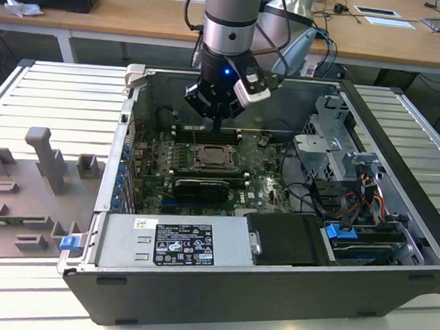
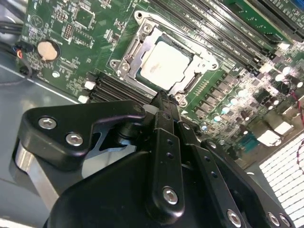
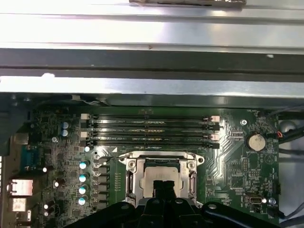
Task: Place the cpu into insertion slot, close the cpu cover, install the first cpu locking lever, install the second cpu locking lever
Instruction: 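Install the first cpu locking lever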
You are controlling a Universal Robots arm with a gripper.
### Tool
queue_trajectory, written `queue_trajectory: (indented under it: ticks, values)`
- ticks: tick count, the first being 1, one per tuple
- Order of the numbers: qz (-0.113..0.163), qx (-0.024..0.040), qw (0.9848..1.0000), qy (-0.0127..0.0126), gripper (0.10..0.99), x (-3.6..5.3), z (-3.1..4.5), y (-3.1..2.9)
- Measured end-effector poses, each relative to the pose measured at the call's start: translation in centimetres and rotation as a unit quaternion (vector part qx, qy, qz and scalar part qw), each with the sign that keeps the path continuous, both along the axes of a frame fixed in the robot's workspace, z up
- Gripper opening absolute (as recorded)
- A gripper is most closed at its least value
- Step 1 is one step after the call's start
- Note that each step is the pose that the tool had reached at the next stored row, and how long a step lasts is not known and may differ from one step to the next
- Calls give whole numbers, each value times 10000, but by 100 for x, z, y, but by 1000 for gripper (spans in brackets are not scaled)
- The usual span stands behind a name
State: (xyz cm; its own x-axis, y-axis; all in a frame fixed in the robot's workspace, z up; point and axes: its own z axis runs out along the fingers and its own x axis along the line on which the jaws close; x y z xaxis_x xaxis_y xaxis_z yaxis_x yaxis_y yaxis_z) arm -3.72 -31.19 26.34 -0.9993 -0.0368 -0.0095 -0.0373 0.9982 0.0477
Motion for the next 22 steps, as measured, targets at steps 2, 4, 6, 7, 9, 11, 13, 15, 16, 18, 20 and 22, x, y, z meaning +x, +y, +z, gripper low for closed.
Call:
queue_trajectory:
  ticks: [2,4,6,7,9,11,13,15,16,18,20,22]
  values:
    - [90,3,10000,-1,106,-26,-4,0]
    - [132,3,9999,-1,106,-81,-4,0]
    - [156,3,9999,0,106,-156,-3,0]
    - [160,3,9999,0,106,-179,-3,0]
    - [172,3,9999,-1,106,-223,-3,-1]
    - [191,4,9998,0,106,-287,-4,-2]
    - [203,5,9998,0,106,-350,-4,-3]
    - [213,6,9998,0,106,-396,-4,-4]
    - [221,8,9998,-1,106,-444,-4,-4]
    - [232,9,9997,0,106,-499,-4,-5]
    - [237,11,9997,-1,106,-552,-4,-5]
    - [249,12,9997,-1,106,-608,-6,2]
